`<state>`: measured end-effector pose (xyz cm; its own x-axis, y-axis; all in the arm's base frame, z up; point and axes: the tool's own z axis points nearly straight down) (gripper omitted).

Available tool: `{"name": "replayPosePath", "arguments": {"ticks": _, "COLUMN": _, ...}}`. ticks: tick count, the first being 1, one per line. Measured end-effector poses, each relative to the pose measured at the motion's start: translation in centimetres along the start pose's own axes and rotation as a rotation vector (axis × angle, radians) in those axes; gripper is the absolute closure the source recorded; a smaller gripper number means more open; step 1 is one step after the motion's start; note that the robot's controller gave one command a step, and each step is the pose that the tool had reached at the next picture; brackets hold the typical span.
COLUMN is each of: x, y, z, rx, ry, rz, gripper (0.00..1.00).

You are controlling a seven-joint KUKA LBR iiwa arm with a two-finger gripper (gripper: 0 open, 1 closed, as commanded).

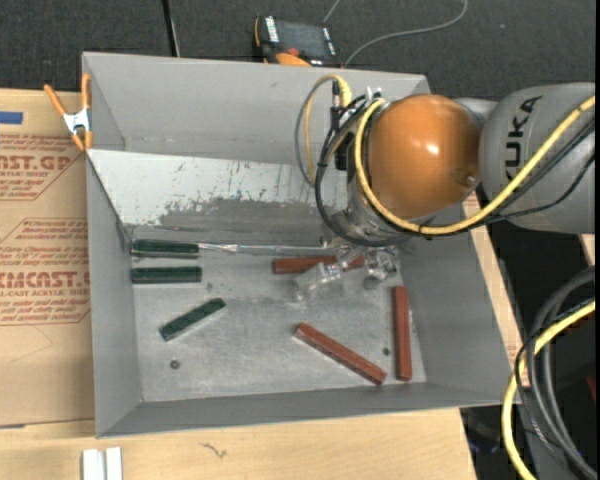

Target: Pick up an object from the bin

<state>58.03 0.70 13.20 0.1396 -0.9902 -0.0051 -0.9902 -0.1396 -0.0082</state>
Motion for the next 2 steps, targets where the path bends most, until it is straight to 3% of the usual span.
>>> {"name": "replayPosePath", "arguments": {"ticks": 1, "x": -5.5, "y": 2.7, "z": -2.8, "rx": -0.008, "ry": -0.001, "rz": -0.413, "gripper": 0.0}}
{"name": "replayPosePath", "arguments": {"ticks": 2, "x": -10.9, "y": 1.2, "z": 6.6, "rx": -0.014, "ry": -0.006, "rz": -0.626, "gripper": 0.0}}
